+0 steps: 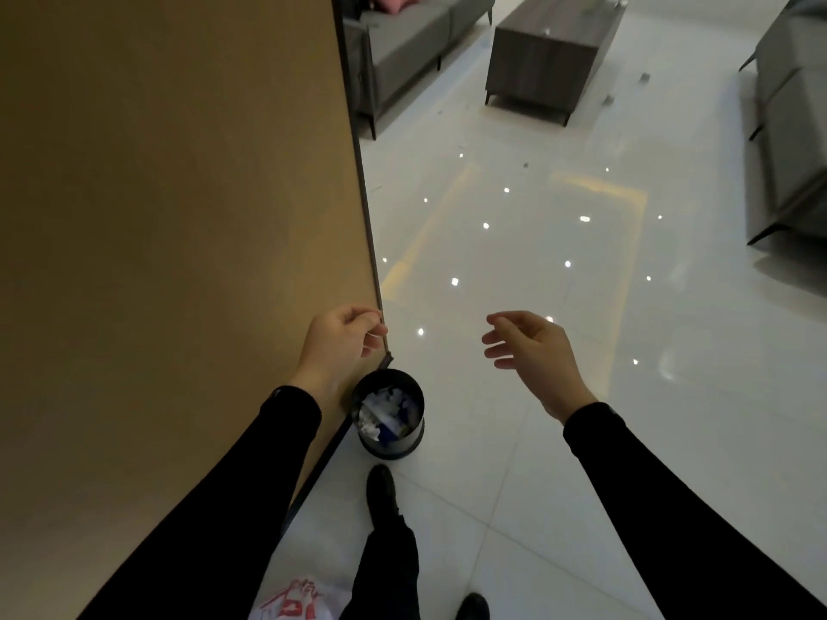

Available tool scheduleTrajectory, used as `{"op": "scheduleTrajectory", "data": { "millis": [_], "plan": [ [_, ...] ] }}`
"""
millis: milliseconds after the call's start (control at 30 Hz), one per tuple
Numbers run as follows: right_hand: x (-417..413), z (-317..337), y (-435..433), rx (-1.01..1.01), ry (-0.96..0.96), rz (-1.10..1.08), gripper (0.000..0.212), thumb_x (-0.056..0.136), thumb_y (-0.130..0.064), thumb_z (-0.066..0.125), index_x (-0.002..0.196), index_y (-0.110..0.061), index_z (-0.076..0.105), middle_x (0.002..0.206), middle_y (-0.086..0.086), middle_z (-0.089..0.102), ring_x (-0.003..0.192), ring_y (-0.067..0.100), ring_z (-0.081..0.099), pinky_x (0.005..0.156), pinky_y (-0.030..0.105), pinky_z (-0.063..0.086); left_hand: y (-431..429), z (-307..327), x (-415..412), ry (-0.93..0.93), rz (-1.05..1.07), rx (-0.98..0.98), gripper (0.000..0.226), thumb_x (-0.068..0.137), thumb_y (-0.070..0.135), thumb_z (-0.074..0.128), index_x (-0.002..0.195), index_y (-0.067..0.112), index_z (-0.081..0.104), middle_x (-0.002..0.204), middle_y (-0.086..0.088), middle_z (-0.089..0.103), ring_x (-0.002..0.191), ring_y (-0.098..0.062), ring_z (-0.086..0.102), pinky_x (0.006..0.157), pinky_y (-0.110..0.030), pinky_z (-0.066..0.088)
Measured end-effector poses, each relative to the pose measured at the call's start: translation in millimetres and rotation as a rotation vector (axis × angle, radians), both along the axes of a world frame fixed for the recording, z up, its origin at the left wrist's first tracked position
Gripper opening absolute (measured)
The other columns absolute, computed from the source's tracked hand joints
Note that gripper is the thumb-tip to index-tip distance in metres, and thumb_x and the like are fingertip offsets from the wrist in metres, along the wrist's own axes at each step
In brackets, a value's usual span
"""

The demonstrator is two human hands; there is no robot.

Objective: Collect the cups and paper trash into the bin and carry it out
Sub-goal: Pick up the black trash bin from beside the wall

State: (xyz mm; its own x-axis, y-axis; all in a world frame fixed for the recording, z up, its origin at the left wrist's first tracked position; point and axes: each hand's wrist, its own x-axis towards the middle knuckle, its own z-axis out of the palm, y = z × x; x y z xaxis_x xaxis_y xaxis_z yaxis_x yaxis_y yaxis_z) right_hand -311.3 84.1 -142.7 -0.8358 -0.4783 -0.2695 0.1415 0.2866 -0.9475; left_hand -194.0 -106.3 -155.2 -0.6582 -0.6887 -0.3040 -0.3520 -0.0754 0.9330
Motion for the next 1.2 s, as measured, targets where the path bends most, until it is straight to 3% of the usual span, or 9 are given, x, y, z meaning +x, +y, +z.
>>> {"op": "scheduleTrajectory", "data": {
  "millis": [167, 367, 533, 700, 767, 833, 933, 1067, 1200],
  "plan": [
    [-30.8, -67.7, -65.1, 0.134, -0.142, -0.037, 0.018, 0.091, -0.019, 0.053, 0.098, -0.010, 0.067, 0.074, 0.000, 0.067, 0.062, 0.011, 0.063, 0.059, 0.021, 0.050, -61.8, -86.4, -41.9, -0.199, 0.021, 0.217, 0.019, 0.090, 0.013, 0.048, 0.075, 0.017, 0.060, 0.074, -0.004, 0.066, 0.063, -0.015, 0.058, 0.062, -0.027, 0.049],
    [-55.0, -160.2, -121.5, 0.222, -0.272, -0.012, 0.018, 0.091, -0.019, 0.052, 0.097, -0.010, 0.066, 0.073, 0.000, 0.066, 0.063, 0.012, 0.063, 0.060, 0.023, 0.050, -104.9, -196.9, -65.9, -0.408, 0.023, 0.242, 0.021, 0.088, 0.014, 0.049, 0.070, 0.017, 0.060, 0.067, -0.001, 0.064, 0.054, -0.012, 0.056, 0.048, -0.021, 0.049],
    [-61.9, -247.1, -141.0, 0.281, -0.401, 0.002, 0.020, 0.093, -0.019, 0.052, 0.100, -0.007, 0.065, 0.076, 0.001, 0.066, 0.066, 0.015, 0.061, 0.062, 0.023, 0.050, -105.1, -310.8, -54.1, -0.708, 0.077, 0.374, 0.022, 0.088, 0.009, 0.046, 0.069, 0.007, 0.057, 0.065, -0.009, 0.057, 0.055, -0.019, 0.049, 0.055, -0.028, 0.039],
    [-66.4, -345.9, -140.9, 0.348, -0.480, 0.039, 0.019, 0.093, -0.022, 0.053, 0.102, -0.011, 0.066, 0.079, 0.001, 0.068, 0.068, 0.014, 0.064, 0.067, 0.025, 0.053, -98.4, -415.0, -41.8, -0.941, 0.082, 0.570, 0.020, 0.091, 0.017, 0.048, 0.099, -0.001, 0.053, 0.101, -0.023, 0.052, 0.090, -0.031, 0.053, 0.075, -0.039, 0.041],
    [-66.3, -379.0, -137.3, 0.367, -0.505, 0.047, 0.018, 0.092, -0.023, 0.053, 0.101, -0.014, 0.066, 0.081, 0.000, 0.069, 0.069, 0.012, 0.065, 0.067, 0.023, 0.054, -94.7, -448.7, -40.0, -0.957, 0.102, 0.630, 0.041, 0.093, 0.019, 0.049, 0.129, 0.000, 0.042, 0.128, -0.020, 0.047, 0.114, -0.034, 0.049, 0.092, -0.044, 0.044],
    [-66.4, -407.7, -133.0, 0.383, -0.525, 0.070, 0.015, 0.090, -0.023, 0.055, 0.099, -0.017, 0.066, 0.081, -0.001, 0.070, 0.067, 0.009, 0.065, 0.066, 0.020, 0.055, -92.5, -478.6, -40.8, -0.945, 0.162, 0.671, 0.052, 0.092, 0.023, 0.051, 0.137, 0.004, 0.033, 0.127, -0.015, 0.049, 0.116, -0.033, 0.048, 0.099, -0.046, 0.043],
    [-68.1, -439.1, -127.9, 0.372, -0.552, 0.073, 0.010, 0.088, -0.024, 0.057, 0.093, -0.022, 0.066, 0.078, -0.004, 0.070, 0.064, 0.004, 0.066, 0.063, 0.017, 0.055, -95.9, -517.0, -47.8, -0.873, 0.256, 0.764, 0.051, 0.091, 0.027, 0.054, 0.135, 0.006, 0.037, 0.136, -0.018, 0.044, 0.113, -0.033, 0.053, 0.093, -0.041, 0.047],
    [-70.2, -474.5, -126.9, 0.389, -0.588, 0.073, 0.011, 0.088, -0.025, 0.057, 0.093, -0.023, 0.066, 0.078, -0.006, 0.069, 0.063, 0.003, 0.065, 0.063, 0.017, 0.054, -95.7, -564.1, -55.7, -0.781, 0.416, 0.875, 0.025, 0.091, 0.024, 0.052, 0.115, 0.016, 0.050, 0.114, -0.013, 0.056, 0.092, -0.027, 0.058, 0.079, -0.037, 0.049],
    [-70.3, -485.0, -128.4, 0.402, -0.608, 0.063, 0.012, 0.087, -0.024, 0.057, 0.094, -0.022, 0.067, 0.076, -0.007, 0.068, 0.062, 0.000, 0.065, 0.065, 0.018, 0.053, -91.8, -593.3, -56.5, -0.841, 0.501, 0.836, 0.035, 0.094, 0.007, 0.043, 0.129, 0.004, 0.044, 0.130, -0.017, 0.052, 0.113, -0.036, 0.053, 0.083, -0.041, 0.049]
  ]
}}
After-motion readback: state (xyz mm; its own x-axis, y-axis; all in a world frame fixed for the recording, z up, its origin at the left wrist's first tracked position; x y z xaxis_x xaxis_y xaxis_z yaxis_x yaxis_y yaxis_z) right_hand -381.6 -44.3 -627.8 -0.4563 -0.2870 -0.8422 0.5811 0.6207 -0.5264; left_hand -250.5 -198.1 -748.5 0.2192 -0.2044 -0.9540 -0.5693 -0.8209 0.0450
